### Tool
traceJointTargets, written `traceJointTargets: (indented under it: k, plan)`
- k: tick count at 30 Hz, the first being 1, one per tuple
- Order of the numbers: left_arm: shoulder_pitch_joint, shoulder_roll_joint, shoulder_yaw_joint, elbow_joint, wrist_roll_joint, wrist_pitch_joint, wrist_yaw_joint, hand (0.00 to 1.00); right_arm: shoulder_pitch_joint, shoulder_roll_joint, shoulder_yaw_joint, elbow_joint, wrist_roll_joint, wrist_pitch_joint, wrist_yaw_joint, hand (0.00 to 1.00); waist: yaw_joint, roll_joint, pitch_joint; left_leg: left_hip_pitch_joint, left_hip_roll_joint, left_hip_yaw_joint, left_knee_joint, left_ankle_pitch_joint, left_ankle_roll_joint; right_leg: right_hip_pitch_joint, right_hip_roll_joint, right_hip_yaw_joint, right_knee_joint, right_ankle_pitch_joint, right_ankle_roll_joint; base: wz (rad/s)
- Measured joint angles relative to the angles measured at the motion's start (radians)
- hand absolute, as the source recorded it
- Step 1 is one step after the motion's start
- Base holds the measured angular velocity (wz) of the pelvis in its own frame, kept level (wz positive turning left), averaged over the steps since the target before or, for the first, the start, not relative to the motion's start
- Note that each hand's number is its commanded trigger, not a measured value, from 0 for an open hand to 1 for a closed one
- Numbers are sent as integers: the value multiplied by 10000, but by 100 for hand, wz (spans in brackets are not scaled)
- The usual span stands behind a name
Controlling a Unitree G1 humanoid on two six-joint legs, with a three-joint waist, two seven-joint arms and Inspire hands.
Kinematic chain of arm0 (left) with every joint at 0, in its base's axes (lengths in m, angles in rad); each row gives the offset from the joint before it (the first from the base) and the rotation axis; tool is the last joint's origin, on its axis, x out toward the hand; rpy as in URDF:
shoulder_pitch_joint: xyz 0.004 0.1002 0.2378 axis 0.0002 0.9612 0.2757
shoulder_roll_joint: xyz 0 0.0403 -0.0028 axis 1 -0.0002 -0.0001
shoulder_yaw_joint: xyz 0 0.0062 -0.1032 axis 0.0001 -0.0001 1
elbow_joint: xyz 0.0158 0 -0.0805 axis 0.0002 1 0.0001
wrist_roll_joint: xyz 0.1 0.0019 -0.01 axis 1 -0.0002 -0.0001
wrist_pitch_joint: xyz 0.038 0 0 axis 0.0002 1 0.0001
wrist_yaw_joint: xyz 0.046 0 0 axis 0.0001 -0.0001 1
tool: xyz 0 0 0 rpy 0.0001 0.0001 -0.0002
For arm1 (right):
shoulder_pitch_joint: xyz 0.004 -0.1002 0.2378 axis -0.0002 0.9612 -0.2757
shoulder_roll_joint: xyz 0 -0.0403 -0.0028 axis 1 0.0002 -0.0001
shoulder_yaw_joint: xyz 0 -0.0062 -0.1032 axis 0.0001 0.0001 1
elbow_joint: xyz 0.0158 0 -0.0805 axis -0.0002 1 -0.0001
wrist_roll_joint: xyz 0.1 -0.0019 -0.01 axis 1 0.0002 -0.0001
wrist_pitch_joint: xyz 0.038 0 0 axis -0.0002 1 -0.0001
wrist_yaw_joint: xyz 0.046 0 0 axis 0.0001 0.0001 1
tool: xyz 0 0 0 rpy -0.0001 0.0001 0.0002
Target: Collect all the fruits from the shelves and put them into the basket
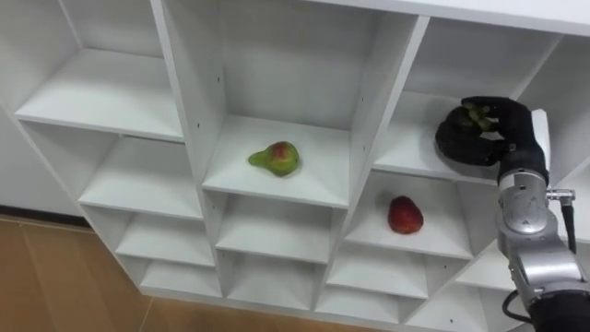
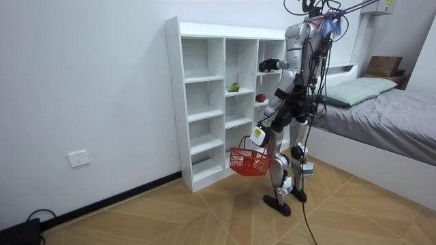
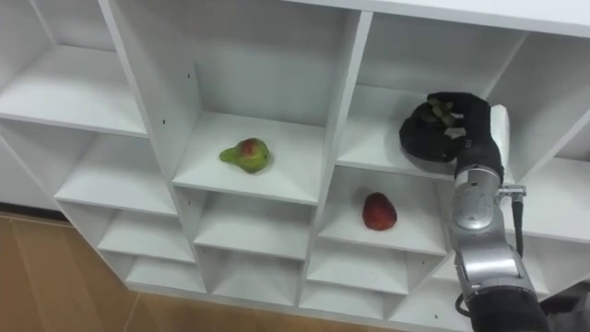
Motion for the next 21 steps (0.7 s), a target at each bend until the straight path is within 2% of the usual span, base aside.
traceJointTargets:
  k: [9,14,19,21]
  plan:
    - [-86,-6,-15,-1,-572,-81,8,100,-3,0,0,0,-35,-24,119,100,-50,14,-12,6,4,70,-61,2,-1,-22,-42,6,18,0,0,-1]
    - [-252,-23,-60,-74,-1173,-300,151,100,-2,1,24,19,-84,-128,214,100,-107,10,-6,-11,4,63,-48,2,0,-21,-46,14,17,0,0,0]
    - [-481,-22,-514,-486,-1344,-684,152,100,-2,9,96,11,-99,-355,437,100,-318,-8,-17,-14,-10,66,-59,2,0,-10,-49,6,17,0,1,0]
    - [-697,-27,-660,-486,-1343,-708,66,100,-2,28,102,11,-282,-448,520,100,-334,-20,-22,-14,-11,48,-60,2,0,-17,-53,5,18,0,1,0]
